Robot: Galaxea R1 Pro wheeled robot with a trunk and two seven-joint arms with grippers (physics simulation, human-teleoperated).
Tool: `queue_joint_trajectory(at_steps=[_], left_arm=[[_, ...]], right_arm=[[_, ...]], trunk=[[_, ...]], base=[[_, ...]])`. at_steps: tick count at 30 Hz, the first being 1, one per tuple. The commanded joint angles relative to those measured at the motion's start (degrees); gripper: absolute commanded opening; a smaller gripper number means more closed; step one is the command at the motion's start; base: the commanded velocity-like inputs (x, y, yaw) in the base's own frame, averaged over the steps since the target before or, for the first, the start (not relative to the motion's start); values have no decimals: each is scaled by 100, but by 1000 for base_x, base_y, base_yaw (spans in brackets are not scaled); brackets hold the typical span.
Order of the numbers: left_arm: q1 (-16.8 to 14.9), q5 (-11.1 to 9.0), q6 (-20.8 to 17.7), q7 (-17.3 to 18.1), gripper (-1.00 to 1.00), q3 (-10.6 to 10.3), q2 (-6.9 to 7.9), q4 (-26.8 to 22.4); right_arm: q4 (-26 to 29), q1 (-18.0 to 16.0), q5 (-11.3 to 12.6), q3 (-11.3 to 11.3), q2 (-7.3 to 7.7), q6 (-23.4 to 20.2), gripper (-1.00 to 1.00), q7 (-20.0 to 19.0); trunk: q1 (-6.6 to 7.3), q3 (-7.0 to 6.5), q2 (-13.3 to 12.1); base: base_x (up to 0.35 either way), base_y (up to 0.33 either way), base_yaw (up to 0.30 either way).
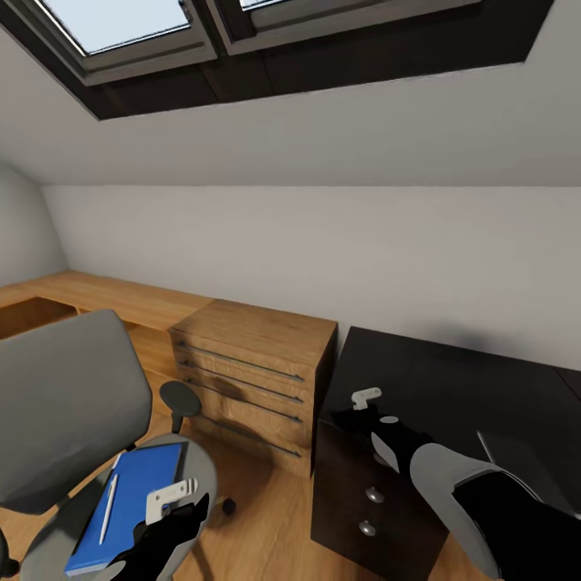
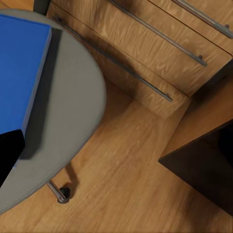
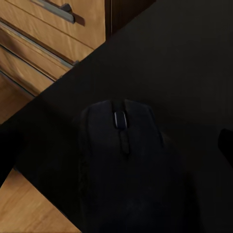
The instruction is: In the bedroom, organize the workspace by keeping the computer under the desk, ensuring the monitor is on the desk, placing the keyboard on the desk next to the monitor, placing the mouse on the desk next to the keyboard, moving the folder from the swivel chair onto the desk next to the mouse, stacking the notebook on top of the folder with the pen on top of the notebook, and positioning the swivel chair next to the desk.
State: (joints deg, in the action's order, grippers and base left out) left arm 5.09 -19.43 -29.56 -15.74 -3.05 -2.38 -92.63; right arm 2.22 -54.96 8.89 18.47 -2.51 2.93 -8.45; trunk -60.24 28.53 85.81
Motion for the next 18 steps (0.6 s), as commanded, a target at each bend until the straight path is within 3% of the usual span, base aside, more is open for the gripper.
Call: queue_joint_trajectory(at_steps=[1, 11, 16, 17, 18], left_arm=[[0, -60, -14, -52, 100, -6, 0, -10], [-3, -61, -14, -52, 100, -11, 0, -10], [-4, -61, -14, -52, 100, -11, 0, -10], [-2, -61, -14, -52, 100, -11, 0, -10], [-1, -61, -14, -52, 100, -11, 0, -10]], right_arm=[[-11, -6, 60, 44, -1, 23, 100, -17], [-11, -6, 60, 43, 4, 23, 100, -16], [-11, -6, 60, 43, 9, 23, 100, -16], [-11, -6, 60, 43, 11, 23, -100, -16], [-11, -6, 60, 43, 12, 23, -100, -16]], trunk=[[-23, 23, 45], [-242, 203, 446], [-242, 203, 446], [-242, 203, 446], [-242, 203, 446]], base=[[0, 0, 0], [0, 0, 0], [0, 0, 0], [0, 0, 0], [0, 0, 0]])
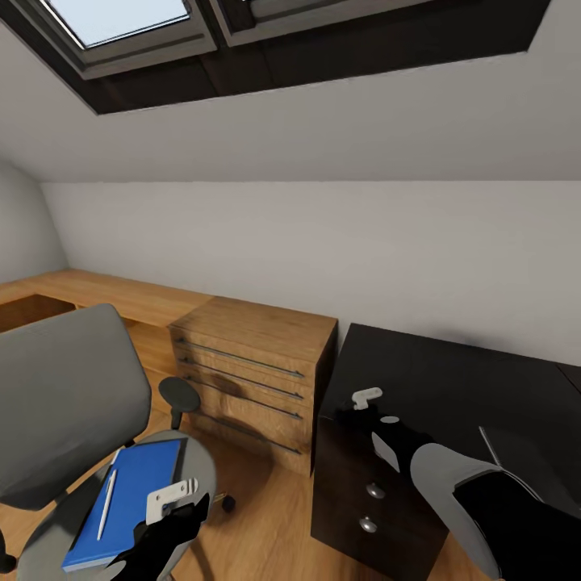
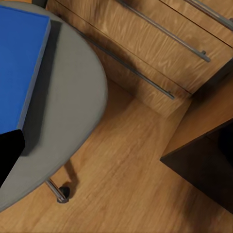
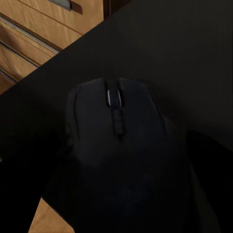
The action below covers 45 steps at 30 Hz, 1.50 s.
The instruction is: In the bedroom, organize the workspace by keeping the computer under the desk, ensuring the monitor is on the desk, placing the keyboard on the desk next to the monitor, placing the mouse on the desk next to the keyboard, moving the folder from the swivel chair onto the desk next to the mouse, stacking the notebook on top of the folder with the pen on top of the notebook, and positioning the swivel chair next to the desk.
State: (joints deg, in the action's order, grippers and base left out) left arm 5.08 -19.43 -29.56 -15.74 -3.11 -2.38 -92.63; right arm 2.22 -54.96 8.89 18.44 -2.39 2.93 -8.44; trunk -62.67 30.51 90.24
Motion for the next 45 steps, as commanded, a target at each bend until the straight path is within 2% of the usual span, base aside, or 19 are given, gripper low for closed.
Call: queue_joint_trajectory(at_steps=[1, 28, 31, 33, 36, 38, 45], left_arm=[[0, -61, -14, -52, 100, -5, 0, -10], [-1, -61, -14, -52, 100, 11, 7, -10], [1, -54, -14, -57, 100, 12, 9, -4], [1, -43, -13, -64, 100, 12, 9, 12], [1, -37, -8, -68, 100, 6, 9, 27], [-3, -35, -9, -69, 100, 5, 9, 31], [-2, -22, -7, -91, 100, -24, 3, 73]], right_arm=[[-11, -6, 60, 45, 1, 23, -100, -17], [-2, -6, 69, 45, 21, 23, -100, -17], [17, -6, 78, 37, 58, 35, -100, -17], [40, -6, 123, -76, 140, 44, -100, -7], [59, -6, 227, -384, 224, 46, -100, 36], [64, -6, 253, -482, 268, 44, -100, 49], [231, -7, 290, -612, 326, 28, -100, 74]], trunk=[[0, 5, 3], [0, 5, 3], [66, -49, -117], [110, -85, -198], [176, -139, -318], [220, -175, -398], [373, -300, -679]], base=[[0, 0, 0], [0, 0, 0], [0, 0, 0], [-41, 0, 0], [-226, 0, 0], [-303, 0, 0], [-333, 0, 0]])
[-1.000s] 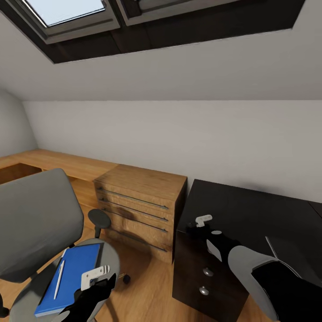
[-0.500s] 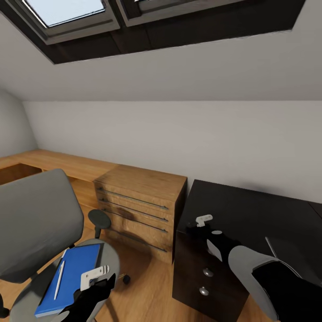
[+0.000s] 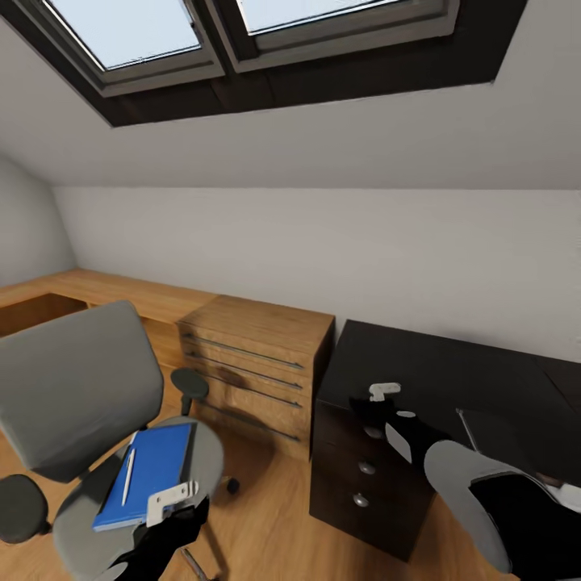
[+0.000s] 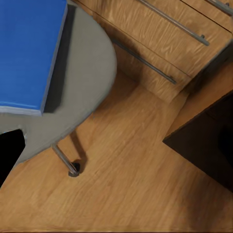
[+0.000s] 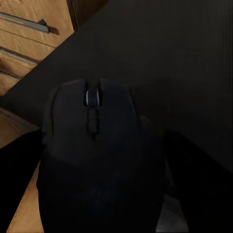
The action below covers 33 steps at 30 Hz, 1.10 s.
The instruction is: In the bedroom, organize the workspace by keeping the computer under the desk, ensuring the monitor is on the desk, placing the keyboard on the desk next to the monitor, placing the mouse on the desk next to the keyboard, moving the folder from the swivel chair onto the desk next to the mouse, stacking the notebook on top of the folder with the pen on top of the notebook, and positioning the swivel chair next to the desk.
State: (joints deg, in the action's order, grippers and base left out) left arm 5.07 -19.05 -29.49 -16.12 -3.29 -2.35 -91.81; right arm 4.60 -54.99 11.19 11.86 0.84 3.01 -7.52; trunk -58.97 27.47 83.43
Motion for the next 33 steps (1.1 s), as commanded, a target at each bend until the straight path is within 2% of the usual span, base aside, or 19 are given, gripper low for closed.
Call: queue_joint_trajectory(at_steps=[1, 5, 8, 9, 11, 12, 13, 14, 16, 17, 18, 20, 21, 24, 28, 29, 33], left_arm=[[1, -59, -14, -77, 100, -36, -1, 26], [-2, -56, -13, -214, 100, -100, -2, 105], [-1, -56, -13, -256, 100, -115, -2, 126], [-1, -55, -11, -280, 100, -213, -2, 140], [-2, -55, -8, -287, 100, -284, -2, 142], [-2, -55, -6, -290, 100, -325, -2, 143], [-4, -55, -5, -292, 100, -352, -2, 144], [-5, -55, -4, -294, 100, -381, -2, 145], [-5, -55, -4, -292, 100, -388, -2, 145], [-6, -55, -4, -289, 100, -394, -2, 145], [-6, -55, -6, -286, 100, -397, -2, 145], [-3, -55, -10, -281, 100, -399, -2, 145], [-4, -55, -10, -280, 100, -399, -2, 145], [-4, -55, -12, -276, 100, -400, -2, 193], [-3, -55, -9, -270, 100, -400, 2, 207], [-1, -57, -5, -269, 100, -400, 5, 213], [-2, -64, -4, -253, 100, -400, 13, 221]], right_arm=[[101, -4, 63, -7, 13, -15, -100, -7], [496, -4, 67, -239, 124, -484, -100, 3], [860, 13, 67, -314, 223, -848, -100, 6], [1583, 249, 67, -343, 272, -1154, -100, 25], [2102, 480, 68, -347, 279, -1417, -100, 117], [2580, 693, 68, -348, 281, -1630, -100, 253], [3248, 1010, 68, -349, 283, -1882, -100, 488], [4604, 1706, 66, -354, 278, -2366, -100, 1067], [5249, 2054, 67, -353, 266, -2595, -100, 1424], [5955, 2440, 70, -352, 236, -2879, -100, 1982], [6336, 2650, 108, -351, 173, -3075, -100, 2511], [6613, 2785, 303, -355, 70, -3216, -100, 3055], [6668, 2806, 365, -356, 55, -3236, -100, 3148], [6961, 2879, 767, -366, 16, -3305, -100, 3484], [7203, 2896, 820, -366, 7, -3306, -100, 3524], [7519, 2971, 848, -356, -13, -3306, -100, 3537], [7684, 3084, 861, -351, -13, -3306, -100, 3546]], trunk=[[26, -14, -38], [114, -85, -199], [180, -139, -319], [202, -157, -359], [246, -193, -439], [268, -211, -480], [290, -229, -520], [312, -247, -560], [356, -283, -640], [378, -301, -680], [400, -319, -720], [443, -355, -800], [465, -373, -841], [531, -426, -961], [531, -426, -961], [531, -426, -961], [531, -426, -961]], base=[[-341, 0, 0], [-280, 0, 0], [-91, 0, 0], [-12, 0, 0], [-7, 0, 0], [-4, 0, 0], [-3, 0, 0], [-1, 0, 0], [0, 0, 0], [0, 0, 0], [0, 0, 0], [0, 0, 0], [0, 0, 0], [0, 0, 0], [0, 0, 0], [0, 0, 0], [0, 0, -23]])
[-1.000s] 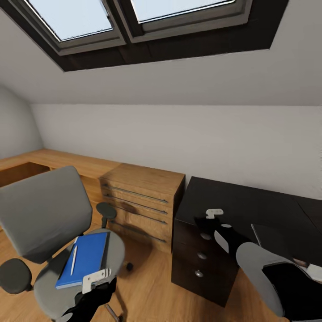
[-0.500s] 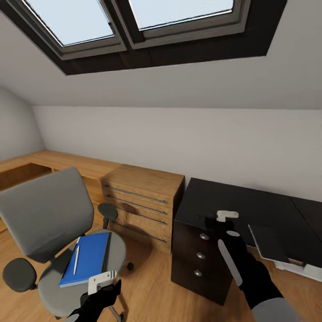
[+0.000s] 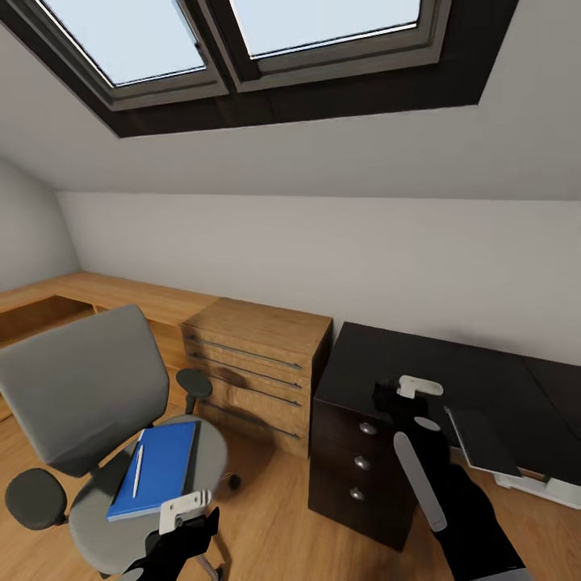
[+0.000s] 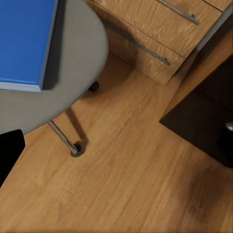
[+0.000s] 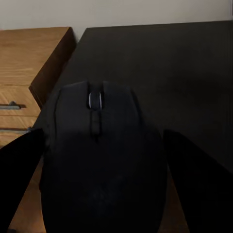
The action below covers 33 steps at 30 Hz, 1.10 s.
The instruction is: In the bedroom, organize the workspace by keeping the computer under the desk, ensuring the monitor is on the desk, placing the keyboard on the desk next to the monitor, placing the mouse on the desk next to the keyboard, moving the folder from the swivel chair onto the desk next to the mouse, stacking the notebook on top of the folder with the pen on top of the notebook, and positioning the swivel chair next to the desk.
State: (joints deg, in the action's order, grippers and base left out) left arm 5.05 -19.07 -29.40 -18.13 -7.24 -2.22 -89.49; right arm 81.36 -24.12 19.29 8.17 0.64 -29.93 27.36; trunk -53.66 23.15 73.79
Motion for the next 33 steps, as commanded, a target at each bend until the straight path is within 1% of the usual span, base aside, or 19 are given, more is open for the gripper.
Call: queue_joint_trajectory(at_steps=[1, 2, 3, 4, 16, 20, 21, 23, 25, 26, 27, 28, 29, 30, 31, 33], left_arm=[[-1, -62, -13, -51, 100, -5, 2, -4], [-2, -62, -13, -51, 100, -5, 2, -2], [-1, -57, -13, -50, 100, -5, 7, 14], [0, -54, -13, -48, 100, 2, 11, 18], [-1, -61, -20, -50, 100, -5, 1, 39], [-2, -62, -16, -56, 100, -5, 2, 234], [-1, -62, -13, -50, 100, -5, 4, 489], [1, -57, 15, -44, 100, -2, 14, 1187], [1, -49, 81, -40, 100, -3, 18, 1555], [0, -37, 232, -33, 100, -4, 22, 1921], [-1, 34, 642, -21, 100, -5, 30, 2415], [-1, 216, 1179, -14, 100, -5, 41, 2823], [0, 299, 1355, -14, 100, -5, 42, 2949], [2, 482, 1694, -14, 100, -4, 44, 3208], [-2, 814, 2366, -15, 100, 16, 44, 3820], [-3, 961, 3028, -15, 100, 27, 33, 4388]], right_arm=[[8, 1, 66, 11, 8, -15, -100, 57], [9, 3, 85, 5, 13, -14, -100, 56], [7, 7, 157, -106, 29, -20, -100, 58], [3, 4, 176, -250, 25, -22, -100, 58], [-7, 6, 180, -301, 31, -22, -100, 58], [0, 6, 180, -364, 38, -22, -100, 59], [1, 5, 180, -405, 40, -26, -100, 59], [6, 6, 180, -437, 40, -29, -100, 59], [5, 7, 180, -441, 39, -30, -100, 59], [1, 7, 180, -443, 35, -30, -100, 59], [-7, 8, 180, -445, 27, -30, -100, 59], [-13, 9, 184, -442, 17, -31, -100, 59], [-14, 10, 185, -442, 15, -31, -100, 59], [-16, 10, 187, -441, 12, -31, -100, 59], [-24, 11, 188, -440, 9, -29, -100, 59], [-29, 12, 190, -439, 7, -27, -100, 59]], trunk=[[0, 5, 4], [0, 5, 4], [0, 5, 4], [0, 5, 4], [0, 5, 4], [0, 5, 4], [0, 5, 4], [0, 5, 4], [0, 5, 4], [0, 5, 4], [0, 5, 4], [0, 5, 4], [0, 5, 4], [0, 5, 4], [0, 5, 4], [0, 5, 4]], base=[[0, 0, -210], [0, 0, -240], [0, 0, -285], [0, 0, -292], [0, 0, -294], [0, 0, -294], [0, 0, -294], [0, 0, -294], [0, 0, -294], [0, 0, -294], [0, 0, -294], [0, 0, -294], [0, 0, -294], [0, 0, -294], [0, 0, -294], [0, 0, -294]])
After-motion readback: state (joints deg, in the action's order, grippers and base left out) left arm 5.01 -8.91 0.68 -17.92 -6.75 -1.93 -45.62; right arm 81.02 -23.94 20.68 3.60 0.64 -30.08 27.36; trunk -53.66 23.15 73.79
